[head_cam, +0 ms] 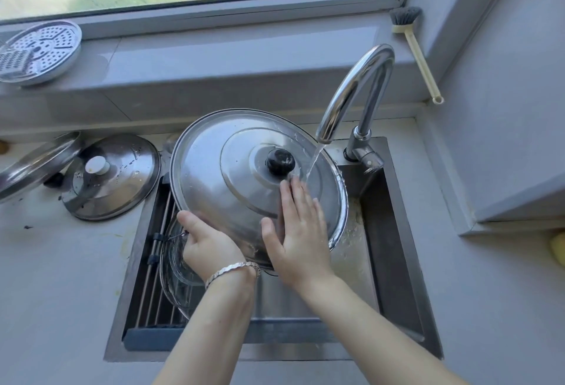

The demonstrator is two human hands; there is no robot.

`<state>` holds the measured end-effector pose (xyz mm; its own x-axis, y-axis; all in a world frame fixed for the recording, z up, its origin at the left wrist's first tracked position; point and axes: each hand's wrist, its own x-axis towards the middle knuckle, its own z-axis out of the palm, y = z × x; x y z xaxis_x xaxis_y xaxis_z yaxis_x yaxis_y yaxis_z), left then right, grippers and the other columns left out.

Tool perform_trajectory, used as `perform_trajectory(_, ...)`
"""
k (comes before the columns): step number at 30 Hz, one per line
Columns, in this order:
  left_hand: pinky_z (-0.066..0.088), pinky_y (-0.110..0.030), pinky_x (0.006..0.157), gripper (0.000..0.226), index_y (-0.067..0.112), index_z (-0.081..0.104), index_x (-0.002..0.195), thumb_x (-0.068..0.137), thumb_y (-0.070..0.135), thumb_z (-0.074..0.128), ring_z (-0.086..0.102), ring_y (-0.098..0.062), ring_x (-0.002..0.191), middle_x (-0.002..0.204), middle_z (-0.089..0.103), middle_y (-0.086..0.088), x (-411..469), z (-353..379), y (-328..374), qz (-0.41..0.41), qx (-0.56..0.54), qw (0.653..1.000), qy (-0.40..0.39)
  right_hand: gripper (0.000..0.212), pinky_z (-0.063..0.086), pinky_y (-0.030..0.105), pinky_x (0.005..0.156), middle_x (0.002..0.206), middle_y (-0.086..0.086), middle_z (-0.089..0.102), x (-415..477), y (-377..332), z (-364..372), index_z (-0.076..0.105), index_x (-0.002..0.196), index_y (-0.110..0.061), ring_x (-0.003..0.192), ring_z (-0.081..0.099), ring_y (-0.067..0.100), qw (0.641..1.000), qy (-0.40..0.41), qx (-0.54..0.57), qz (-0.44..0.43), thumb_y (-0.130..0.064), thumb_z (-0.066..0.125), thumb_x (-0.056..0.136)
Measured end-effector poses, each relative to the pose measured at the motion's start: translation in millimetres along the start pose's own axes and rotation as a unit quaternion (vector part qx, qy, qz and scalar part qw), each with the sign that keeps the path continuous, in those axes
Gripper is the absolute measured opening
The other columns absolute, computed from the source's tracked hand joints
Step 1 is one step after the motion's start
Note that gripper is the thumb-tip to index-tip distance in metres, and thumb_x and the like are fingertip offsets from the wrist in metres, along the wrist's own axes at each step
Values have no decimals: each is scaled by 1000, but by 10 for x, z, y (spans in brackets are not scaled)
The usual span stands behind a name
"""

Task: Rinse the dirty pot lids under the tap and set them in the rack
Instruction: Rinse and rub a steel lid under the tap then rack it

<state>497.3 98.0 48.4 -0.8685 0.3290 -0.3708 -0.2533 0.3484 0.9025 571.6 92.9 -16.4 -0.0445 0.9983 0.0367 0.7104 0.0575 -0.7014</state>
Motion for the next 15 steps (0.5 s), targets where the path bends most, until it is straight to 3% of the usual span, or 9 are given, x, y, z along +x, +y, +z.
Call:
perform_trajectory(3, 37, -17, 55, 53, 13, 62, 78, 92, 54, 32, 51, -22, 70, 70, 57, 3, 41, -67, -4, 8, 28, 1000, 4, 63, -7, 28, 116, 156, -5, -1, 341, 242, -113, 13, 148, -17, 143, -5, 7, 990, 21, 28, 140, -46, 23, 94)
perform_trajectory(5, 36, -21, 65, 50, 16, 57, 78, 91, 57, 32, 51, -22, 74, 68, 54, 7, 54, -133, -16, 12, 52, 999, 0, 56, 2, 29, 117, 157, 4, 14, 610, 432, -292, 19, 147, -10, 144, 6, 13, 972, 8, 92, 214, -34, 27, 97)
perform_trajectory(11, 39, -27, 68, 52, 16, 56, 71, 89, 60, 34, 54, -17, 66, 71, 58, 6, 67, -114, 4, -29, 39, 999, 11, 56, 2, 29, 115, 156, 6, 15, 542, 433, -298, 19, 146, -8, 144, 8, 15, 982, 4, 61, 179, -32, 31, 98)
perform_trajectory(13, 40, -21, 64, 53, 13, 64, 85, 90, 57, 34, 55, -20, 75, 83, 62, 1, 71, -46, 10, -11, 22, 999, 23, 59, -1, 30, 116, 157, 8, 8, 323, 332, -200, 14, 147, -7, 144, 2, 15, 980, 15, 62, 187, -35, 31, 98)
perform_trajectory(15, 36, -14, 50, 55, 9, 66, 99, 93, 53, 33, 52, -19, 76, 86, 60, 1, 58, 29, 34, 2, -3, 1000, 31, 64, -6, 30, 114, 157, 11, -3, 81, 180, -73, 5, 148, -7, 144, -6, 17, 979, 7, 66, 192, -39, 29, 97)
